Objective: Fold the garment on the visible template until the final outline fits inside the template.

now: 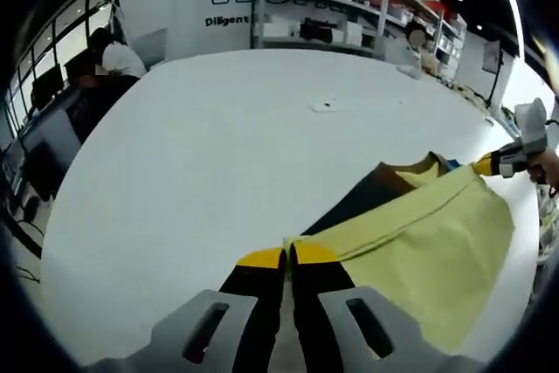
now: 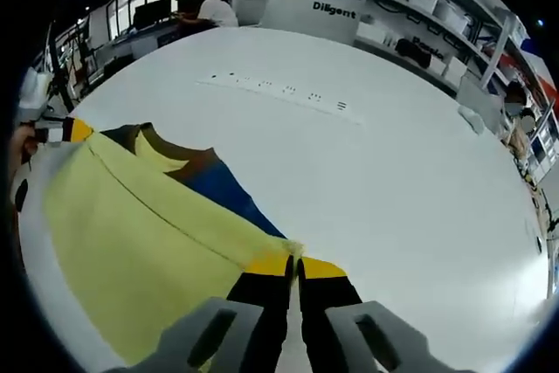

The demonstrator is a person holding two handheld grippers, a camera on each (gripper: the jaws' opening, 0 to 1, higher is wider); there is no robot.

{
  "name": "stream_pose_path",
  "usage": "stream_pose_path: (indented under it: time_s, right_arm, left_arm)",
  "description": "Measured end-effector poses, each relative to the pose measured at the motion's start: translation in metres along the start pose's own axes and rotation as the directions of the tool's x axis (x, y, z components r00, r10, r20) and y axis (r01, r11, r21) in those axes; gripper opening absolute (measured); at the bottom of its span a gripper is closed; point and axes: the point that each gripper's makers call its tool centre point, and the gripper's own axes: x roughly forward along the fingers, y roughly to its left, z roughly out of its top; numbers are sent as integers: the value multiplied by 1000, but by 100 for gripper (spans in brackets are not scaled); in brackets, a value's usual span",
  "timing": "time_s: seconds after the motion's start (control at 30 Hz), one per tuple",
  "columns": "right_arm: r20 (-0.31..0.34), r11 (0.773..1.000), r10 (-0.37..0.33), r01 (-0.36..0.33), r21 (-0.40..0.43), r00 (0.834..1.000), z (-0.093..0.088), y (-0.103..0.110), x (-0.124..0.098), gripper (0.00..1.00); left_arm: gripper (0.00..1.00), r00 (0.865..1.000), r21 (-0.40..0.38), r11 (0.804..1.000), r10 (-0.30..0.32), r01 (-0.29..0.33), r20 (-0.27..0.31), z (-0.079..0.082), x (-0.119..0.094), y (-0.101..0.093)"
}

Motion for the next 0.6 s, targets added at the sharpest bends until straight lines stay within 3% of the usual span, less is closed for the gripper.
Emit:
stream_pose_path:
  time_s: [0.17,0.2,0.27,0.33,0.47,0.6]
  right_arm:
    - [23,1000,14,-15,25,1000,1,0,3,0]
    - [29,1000,17,-18,23,999,1,1,3,0]
    - [61,998,18,-21,57,998,6,1,2,0]
    - [85,999,35,-38,37,996,8,4,-3,4]
    - [108,999,43,-40,-24,993,10,7,-12,19]
    - [135,996,82,-75,-53,987,12,14,-19,29]
  left_arm:
    - [4,1000,42,999,1,-1,5,0,1,-2]
    - [4,1000,87,996,6,-8,23,3,1,-1]
    - [6,999,84,996,13,-16,36,6,-1,-4]
    - [8,999,108,994,21,-27,49,9,-3,-4]
    - [32,997,149,989,-5,-6,74,16,-10,-6]
    - [41,992,249,966,-89,64,89,20,-16,-16]
